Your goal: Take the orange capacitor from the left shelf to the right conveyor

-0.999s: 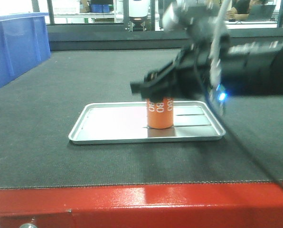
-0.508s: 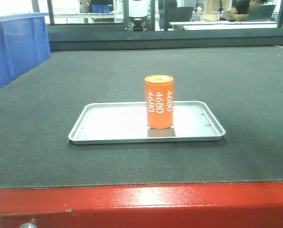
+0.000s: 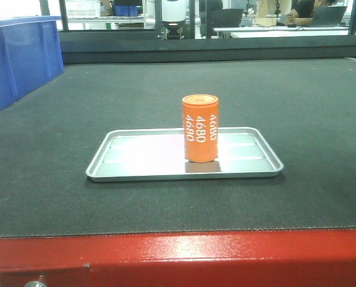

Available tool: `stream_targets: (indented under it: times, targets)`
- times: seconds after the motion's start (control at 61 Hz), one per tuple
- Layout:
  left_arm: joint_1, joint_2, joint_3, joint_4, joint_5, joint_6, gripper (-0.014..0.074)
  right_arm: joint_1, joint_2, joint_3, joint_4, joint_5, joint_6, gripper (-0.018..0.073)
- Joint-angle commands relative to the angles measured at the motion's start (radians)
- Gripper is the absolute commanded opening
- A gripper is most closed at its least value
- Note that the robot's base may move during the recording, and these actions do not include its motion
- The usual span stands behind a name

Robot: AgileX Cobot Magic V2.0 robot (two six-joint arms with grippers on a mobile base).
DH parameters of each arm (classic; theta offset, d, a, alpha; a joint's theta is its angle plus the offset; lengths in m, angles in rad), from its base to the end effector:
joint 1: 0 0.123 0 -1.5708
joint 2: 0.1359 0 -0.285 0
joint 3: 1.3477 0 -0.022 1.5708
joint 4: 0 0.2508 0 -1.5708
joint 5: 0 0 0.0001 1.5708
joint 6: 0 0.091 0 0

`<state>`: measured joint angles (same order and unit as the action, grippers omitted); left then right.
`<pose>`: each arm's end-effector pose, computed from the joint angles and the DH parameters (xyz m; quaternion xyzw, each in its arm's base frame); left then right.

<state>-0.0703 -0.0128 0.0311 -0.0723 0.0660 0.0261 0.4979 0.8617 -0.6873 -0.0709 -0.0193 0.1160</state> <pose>0.0567 -0.0044 0.1974 0.0102 0.7059 -0.0429 0.7069 0.1651 0.0899 0.3562 -0.1645 0.7120 0.1836 0.6575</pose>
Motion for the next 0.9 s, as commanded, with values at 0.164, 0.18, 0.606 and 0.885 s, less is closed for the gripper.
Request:
stream_targets:
  times: [0.164, 0.18, 0.606, 0.885]
  targets:
    - [0.003, -0.011, -0.003, -0.002, -0.090, -0.002, -0.0127, -0.001, -0.011, -0.028, 0.005, -0.077, -0.002, 0.0055]
    - [0.003, -0.011, -0.003, -0.002, -0.090, -0.002, -0.0127, -0.001, -0.011, -0.028, 0.005, -0.077, -0.003, 0.0055]
    - [0.003, -0.011, -0.003, -0.002, -0.090, -0.002, -0.0127, -0.127, -0.208, 0.217, 0.005, -0.013, -0.013, 0.0055]
    - [0.003, -0.011, -0.003, -0.002, -0.090, -0.002, -0.0127, -0.413, -0.598, 0.487, 0.008, -0.012, -0.013, 0.0055]
